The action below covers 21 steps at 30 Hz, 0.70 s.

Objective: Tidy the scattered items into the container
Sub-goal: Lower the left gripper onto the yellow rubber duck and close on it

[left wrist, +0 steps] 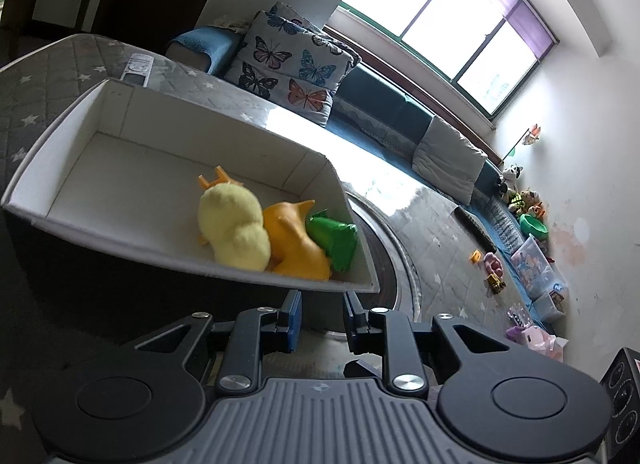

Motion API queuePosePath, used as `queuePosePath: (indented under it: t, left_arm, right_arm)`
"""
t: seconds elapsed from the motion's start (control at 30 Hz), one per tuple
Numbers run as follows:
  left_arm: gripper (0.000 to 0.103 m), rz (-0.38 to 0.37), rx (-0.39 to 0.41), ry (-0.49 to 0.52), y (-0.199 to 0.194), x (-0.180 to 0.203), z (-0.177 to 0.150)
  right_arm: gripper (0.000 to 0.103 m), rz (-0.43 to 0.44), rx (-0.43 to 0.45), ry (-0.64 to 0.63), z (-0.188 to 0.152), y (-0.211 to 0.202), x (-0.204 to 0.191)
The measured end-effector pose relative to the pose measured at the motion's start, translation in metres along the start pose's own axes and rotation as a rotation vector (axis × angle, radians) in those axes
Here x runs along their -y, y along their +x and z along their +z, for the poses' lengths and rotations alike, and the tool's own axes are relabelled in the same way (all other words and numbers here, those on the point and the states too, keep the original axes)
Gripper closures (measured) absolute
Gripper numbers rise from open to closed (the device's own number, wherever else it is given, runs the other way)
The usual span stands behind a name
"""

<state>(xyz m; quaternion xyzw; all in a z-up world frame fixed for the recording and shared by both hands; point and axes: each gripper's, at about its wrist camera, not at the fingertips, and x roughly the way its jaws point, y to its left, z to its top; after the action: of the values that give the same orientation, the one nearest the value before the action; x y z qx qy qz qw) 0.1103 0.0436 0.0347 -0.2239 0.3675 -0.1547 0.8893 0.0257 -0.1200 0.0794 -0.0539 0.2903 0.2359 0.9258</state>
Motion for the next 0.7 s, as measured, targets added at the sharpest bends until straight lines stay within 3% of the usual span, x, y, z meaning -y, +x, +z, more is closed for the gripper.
queuePosePath:
  t: [0.27, 0.7]
  left_arm:
    - [0.078, 0.005, -0.007, -0.03, -0.018, -0.017, -0.019]
    - [0.076, -0.01, -0.051, -0.063, -0.033, -0.031, -0.047]
  right_arm:
    - [0.031, 0.058, -0.019, -0.037, -0.018, -0.01, -0.02]
    - [0.025, 0.107, -0.084, -0.068, -0.042, 0.003, -0.044]
